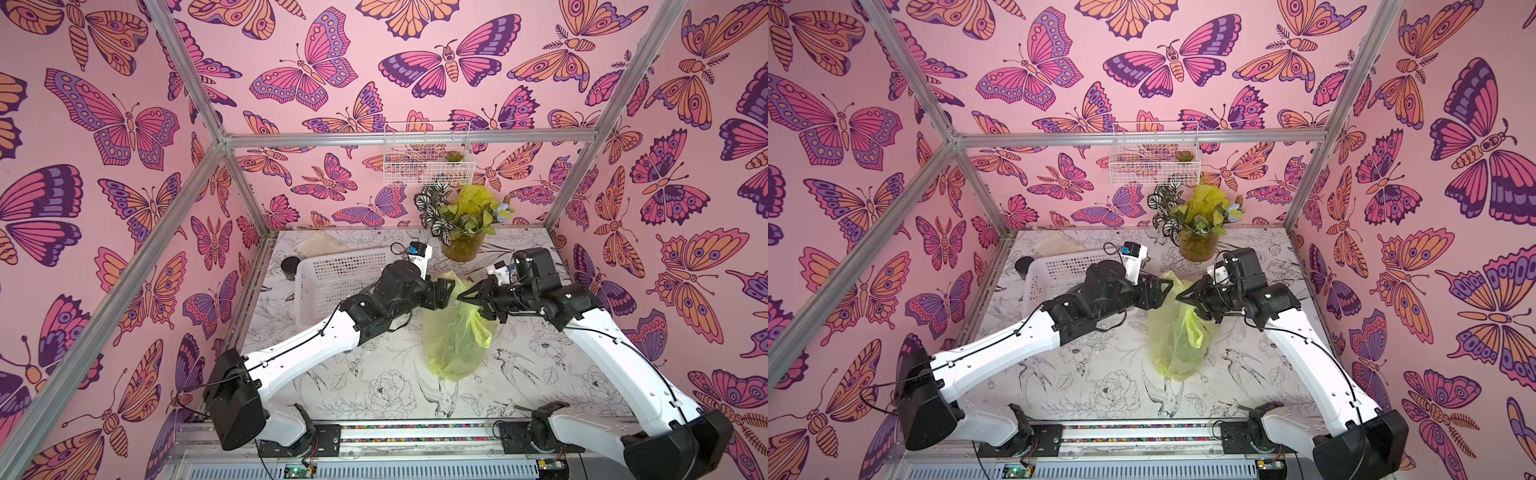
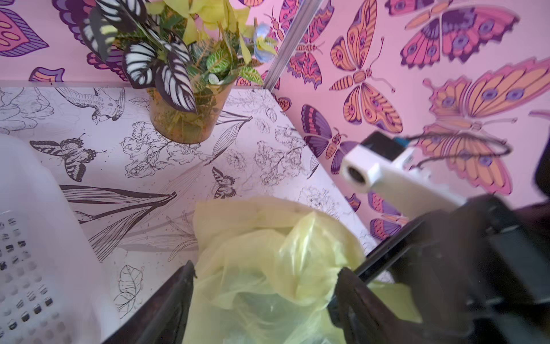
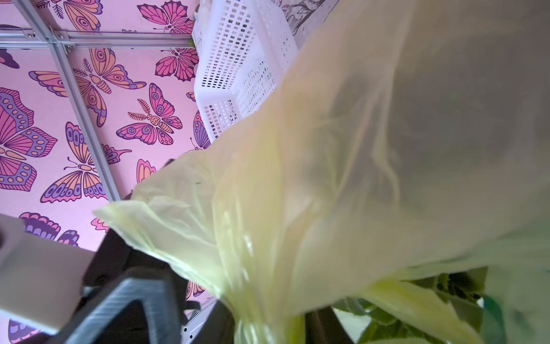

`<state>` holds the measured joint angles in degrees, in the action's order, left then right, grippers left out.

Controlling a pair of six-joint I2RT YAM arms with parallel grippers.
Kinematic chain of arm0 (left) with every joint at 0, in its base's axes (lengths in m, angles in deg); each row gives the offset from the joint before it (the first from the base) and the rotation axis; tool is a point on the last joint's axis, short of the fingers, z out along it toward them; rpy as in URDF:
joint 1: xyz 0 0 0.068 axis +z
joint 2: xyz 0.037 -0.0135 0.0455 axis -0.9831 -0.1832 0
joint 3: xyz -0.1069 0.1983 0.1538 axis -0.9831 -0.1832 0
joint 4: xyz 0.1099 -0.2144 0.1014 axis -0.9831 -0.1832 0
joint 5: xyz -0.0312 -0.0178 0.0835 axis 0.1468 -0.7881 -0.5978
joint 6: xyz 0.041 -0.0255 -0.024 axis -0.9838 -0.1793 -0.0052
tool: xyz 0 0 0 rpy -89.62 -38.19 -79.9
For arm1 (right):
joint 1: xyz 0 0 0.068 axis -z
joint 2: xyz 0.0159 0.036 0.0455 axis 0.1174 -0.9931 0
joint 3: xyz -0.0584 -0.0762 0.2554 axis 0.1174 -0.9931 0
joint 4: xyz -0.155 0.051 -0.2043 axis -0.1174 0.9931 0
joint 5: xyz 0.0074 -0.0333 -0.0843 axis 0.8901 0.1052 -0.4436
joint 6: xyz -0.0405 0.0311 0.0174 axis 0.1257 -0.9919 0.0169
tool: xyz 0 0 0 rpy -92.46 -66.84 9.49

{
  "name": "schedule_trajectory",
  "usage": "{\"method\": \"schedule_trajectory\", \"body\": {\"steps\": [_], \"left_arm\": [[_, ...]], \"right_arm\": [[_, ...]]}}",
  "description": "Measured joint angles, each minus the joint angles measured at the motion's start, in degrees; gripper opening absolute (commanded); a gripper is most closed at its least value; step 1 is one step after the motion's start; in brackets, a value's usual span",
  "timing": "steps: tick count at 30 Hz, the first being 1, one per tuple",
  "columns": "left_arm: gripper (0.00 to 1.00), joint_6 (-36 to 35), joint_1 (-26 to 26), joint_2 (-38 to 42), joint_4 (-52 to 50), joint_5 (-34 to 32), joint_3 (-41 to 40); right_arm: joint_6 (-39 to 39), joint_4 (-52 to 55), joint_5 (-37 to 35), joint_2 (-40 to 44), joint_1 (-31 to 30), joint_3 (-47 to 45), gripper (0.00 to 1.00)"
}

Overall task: Place the pineapple into a plastic bag & tie a knot
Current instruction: Cross the plastic bag at the center of the board.

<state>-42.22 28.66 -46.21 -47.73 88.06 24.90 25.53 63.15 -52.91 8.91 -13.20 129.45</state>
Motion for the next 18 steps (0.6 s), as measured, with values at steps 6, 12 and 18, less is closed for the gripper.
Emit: {"method": "schedule_trajectory", "body": {"steps": [6, 12, 18], "left_arm": [[0.76, 9.68, 0.26, -0.17, -4.59, 0.44, 2.97], [0.75, 15.19, 0.24, -4.00, -9.46, 1.79, 4.42], [0.59, 18.53, 0.24, -6.08, -11.93, 2.01, 6.27]], "right_arm": [[0.13, 0.13, -0.50, 0.00, -0.02, 0.00, 0.33], [1.29, 0.50, -0.83, -0.02, -0.04, 0.00, 0.33], [2.54, 1.31, -1.20, -0.02, -0.63, 0.00, 0.33]]}}
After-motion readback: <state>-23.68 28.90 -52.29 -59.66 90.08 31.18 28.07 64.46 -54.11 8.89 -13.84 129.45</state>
